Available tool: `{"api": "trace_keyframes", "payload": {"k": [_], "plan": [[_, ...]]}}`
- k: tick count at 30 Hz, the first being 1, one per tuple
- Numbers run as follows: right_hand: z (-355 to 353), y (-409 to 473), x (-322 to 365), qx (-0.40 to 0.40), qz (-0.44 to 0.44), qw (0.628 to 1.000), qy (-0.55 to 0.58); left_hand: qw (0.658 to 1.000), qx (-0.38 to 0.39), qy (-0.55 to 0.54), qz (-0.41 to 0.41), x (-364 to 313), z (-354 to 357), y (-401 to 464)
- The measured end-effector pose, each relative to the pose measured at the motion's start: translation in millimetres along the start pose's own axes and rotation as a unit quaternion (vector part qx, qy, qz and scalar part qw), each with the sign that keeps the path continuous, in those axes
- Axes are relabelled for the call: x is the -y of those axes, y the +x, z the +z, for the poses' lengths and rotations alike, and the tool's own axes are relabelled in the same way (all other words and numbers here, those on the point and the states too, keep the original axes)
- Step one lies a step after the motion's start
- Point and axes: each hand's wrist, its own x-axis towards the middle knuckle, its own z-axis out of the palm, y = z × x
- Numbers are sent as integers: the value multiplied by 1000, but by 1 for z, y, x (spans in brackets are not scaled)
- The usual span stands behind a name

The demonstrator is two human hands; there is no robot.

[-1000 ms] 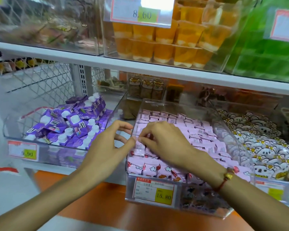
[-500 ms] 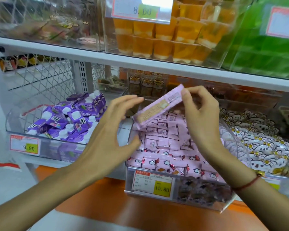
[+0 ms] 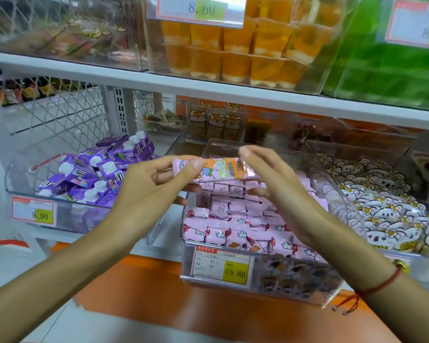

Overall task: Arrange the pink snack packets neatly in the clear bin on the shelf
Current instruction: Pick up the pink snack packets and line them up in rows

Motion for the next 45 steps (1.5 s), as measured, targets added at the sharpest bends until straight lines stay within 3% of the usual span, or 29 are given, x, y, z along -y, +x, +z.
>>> {"api": "trace_keyframes", "payload": {"k": [3,6,9,12,14,17,21,25,31,33,36,38,41,45], "plan": [[4,-2,0,43,-39,998,8,1000,-9,-2,-2,2,1,0],[5,-1,-2,24,-55,997,53,996,-14,-60,-58,3,0,7],[7,1,-4,18,-68,996,57,999,-7,-40,-16,7,1,6],[10,4,-9,11,-74,996,-38,998,-17,23,61,9,-3,5],[11,7,-16,17,-50,982,-183,987,-17,108,117,8,-9,8],[13,8,-25,37,-65,939,-335,952,13,245,183,7,-16,12],[11,12,-29,11,-88,937,-338,904,50,361,224,3,-20,18],[11,15,-32,12,-82,939,-333,835,101,473,263,-3,-24,25],[11,16,-32,16,-84,939,-333,767,181,578,211,12,-16,27],[11,14,-30,19,-94,935,-342,793,175,551,195,18,-14,25],[13,8,-27,-15,-189,895,-404,887,70,427,164,23,-16,17],[18,3,-24,-3,-252,877,-408,929,7,349,125,26,-18,10],[25,1,-27,25,-242,886,-395,957,16,281,67,32,-19,-3],[29,9,-28,3,-218,908,-359,971,53,224,59,34,-18,-14]]}}
